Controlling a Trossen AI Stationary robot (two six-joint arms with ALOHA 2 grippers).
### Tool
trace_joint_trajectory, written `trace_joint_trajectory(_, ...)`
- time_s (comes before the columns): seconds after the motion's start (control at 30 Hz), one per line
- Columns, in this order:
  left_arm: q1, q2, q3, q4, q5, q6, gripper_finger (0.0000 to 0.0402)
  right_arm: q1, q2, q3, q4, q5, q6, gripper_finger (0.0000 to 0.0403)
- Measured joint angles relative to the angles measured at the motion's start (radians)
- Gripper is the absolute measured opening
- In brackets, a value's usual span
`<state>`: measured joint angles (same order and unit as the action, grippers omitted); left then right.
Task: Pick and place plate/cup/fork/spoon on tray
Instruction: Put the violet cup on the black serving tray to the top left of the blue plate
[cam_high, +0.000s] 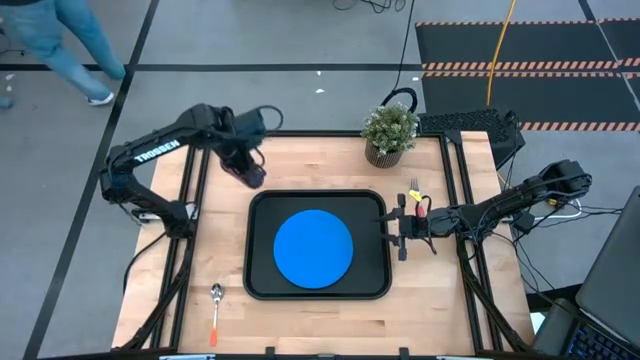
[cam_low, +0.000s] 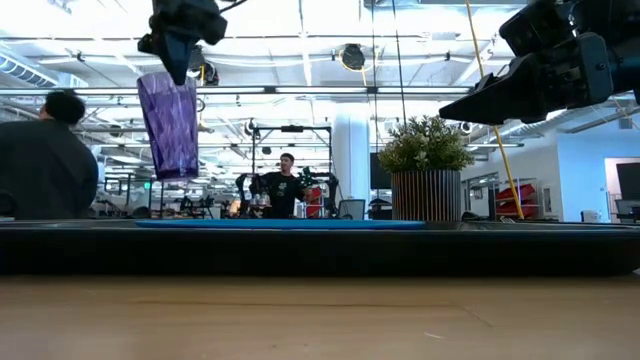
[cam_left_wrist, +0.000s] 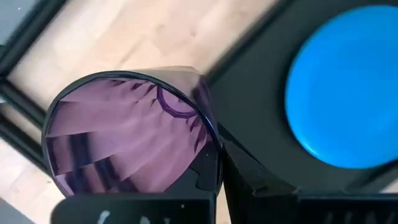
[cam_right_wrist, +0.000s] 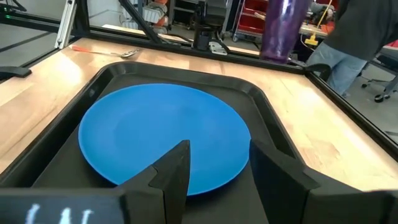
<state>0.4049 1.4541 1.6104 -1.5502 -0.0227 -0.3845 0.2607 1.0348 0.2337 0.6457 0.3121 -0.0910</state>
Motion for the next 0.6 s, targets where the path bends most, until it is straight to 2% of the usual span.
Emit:
trace_joint_trajectory(0.33,-0.249,0.095,0.0,0.02,-0.013,-0.171,0.0007,-0.001,0.0,0.0,0.019,0.005,0.0,0.0157)
trace_joint_trajectory(0.6,-0.333,0.21,0.0,0.049,0.004,-0.166,0.0007,-0.013,0.0,0.0,0.004,0.004,0.023,0.0157)
